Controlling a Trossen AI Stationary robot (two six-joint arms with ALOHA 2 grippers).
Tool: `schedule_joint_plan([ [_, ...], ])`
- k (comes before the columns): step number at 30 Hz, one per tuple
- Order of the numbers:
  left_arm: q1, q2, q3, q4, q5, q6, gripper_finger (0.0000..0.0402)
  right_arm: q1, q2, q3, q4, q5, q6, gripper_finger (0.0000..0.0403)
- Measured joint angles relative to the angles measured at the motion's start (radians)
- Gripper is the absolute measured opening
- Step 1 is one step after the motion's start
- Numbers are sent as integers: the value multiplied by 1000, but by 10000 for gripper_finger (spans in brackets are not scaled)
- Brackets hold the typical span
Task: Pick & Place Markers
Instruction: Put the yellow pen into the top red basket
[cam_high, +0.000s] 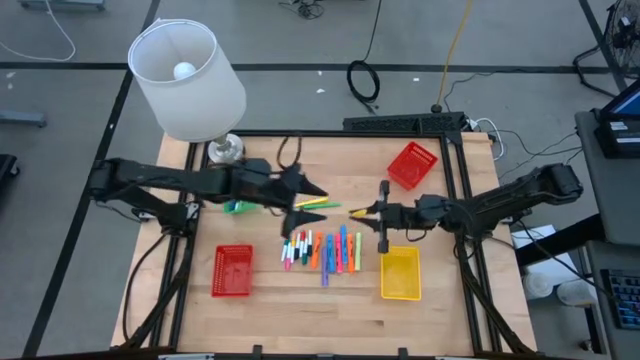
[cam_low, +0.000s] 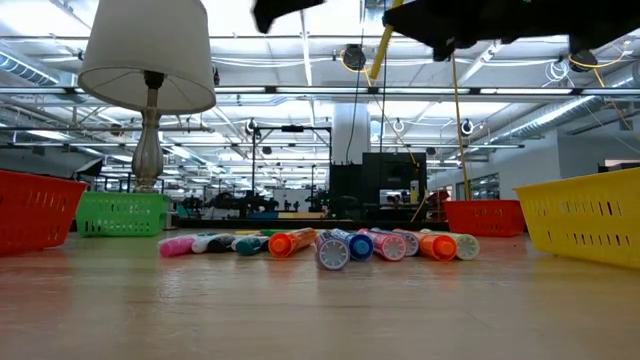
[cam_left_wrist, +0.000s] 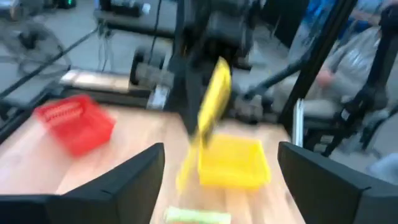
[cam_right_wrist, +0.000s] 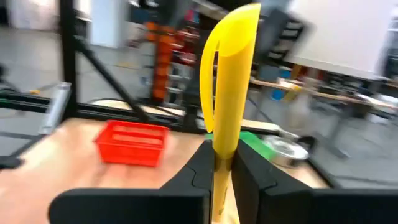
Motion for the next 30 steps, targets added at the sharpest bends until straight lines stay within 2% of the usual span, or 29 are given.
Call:
schedule_joint_plan([
  [4, -32, -131, 0, -158, -100, 23, 334, 0, -127, 0, -235, 177, 29, 21],
  [9, -84, -234, 0, -303, -252, 25, 335, -16, -296, 0, -569, 457, 179, 21],
  [11, -96, -264, 0, -324, -297, 37, 335, -44, -347, 0, -660, 527, 228, 21],
  [15, -103, -277, 0, -343, -363, 60, 335, -157, -402, 15, -777, 525, 296, 21],
  [21, -100, -258, 0, -352, -407, 70, 335, -349, -365, 17, -956, 514, 472, 21],
  [27, -100, -251, 0, -418, -407, 63, 335, -519, -261, 17, -996, 358, 609, 21],
  [30, -100, -250, 0, -444, -406, 44, 335, -559, -209, 17, -1003, 334, 620, 21],
])
